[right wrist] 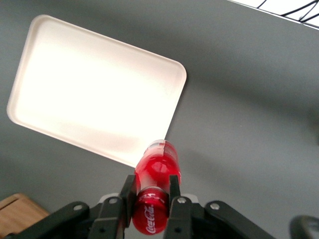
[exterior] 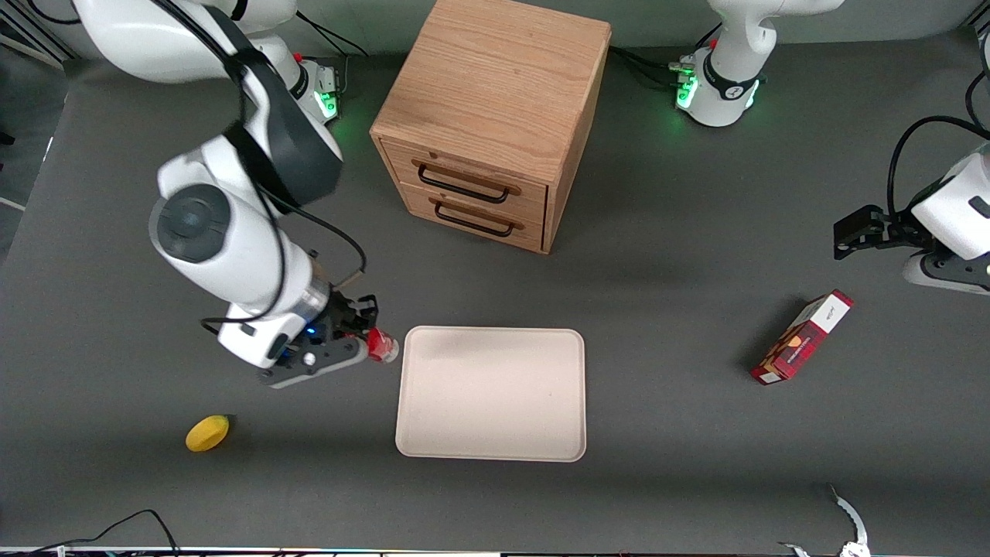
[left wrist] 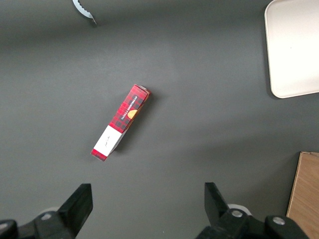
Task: Place coke bottle on tray
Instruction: 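Carry the held bottle over to the corner of the cream tray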
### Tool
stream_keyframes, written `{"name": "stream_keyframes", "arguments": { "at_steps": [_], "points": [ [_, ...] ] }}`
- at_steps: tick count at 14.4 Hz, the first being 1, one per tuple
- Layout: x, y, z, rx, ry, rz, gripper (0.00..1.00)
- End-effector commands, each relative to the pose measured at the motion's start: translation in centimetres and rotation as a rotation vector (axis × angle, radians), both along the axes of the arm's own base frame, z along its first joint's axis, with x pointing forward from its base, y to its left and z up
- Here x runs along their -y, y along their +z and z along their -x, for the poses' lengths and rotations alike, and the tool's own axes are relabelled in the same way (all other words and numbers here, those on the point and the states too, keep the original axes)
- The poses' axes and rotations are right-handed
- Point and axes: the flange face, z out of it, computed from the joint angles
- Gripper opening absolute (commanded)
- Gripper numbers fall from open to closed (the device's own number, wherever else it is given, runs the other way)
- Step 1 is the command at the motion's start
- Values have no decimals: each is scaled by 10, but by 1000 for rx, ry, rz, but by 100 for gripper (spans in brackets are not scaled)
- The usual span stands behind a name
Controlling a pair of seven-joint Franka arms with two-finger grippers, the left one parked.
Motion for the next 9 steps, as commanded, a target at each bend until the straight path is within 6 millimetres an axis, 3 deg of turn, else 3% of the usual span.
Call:
{"name": "stream_keyframes", "arguments": {
  "at_steps": [1,5,9],
  "points": [
    [-12,-16,-20,72,12,7,0],
    [-8,-57,-45,136,-10,-24,0],
    [-22,-78,-50,199,-1,-28,0]
  ]
}}
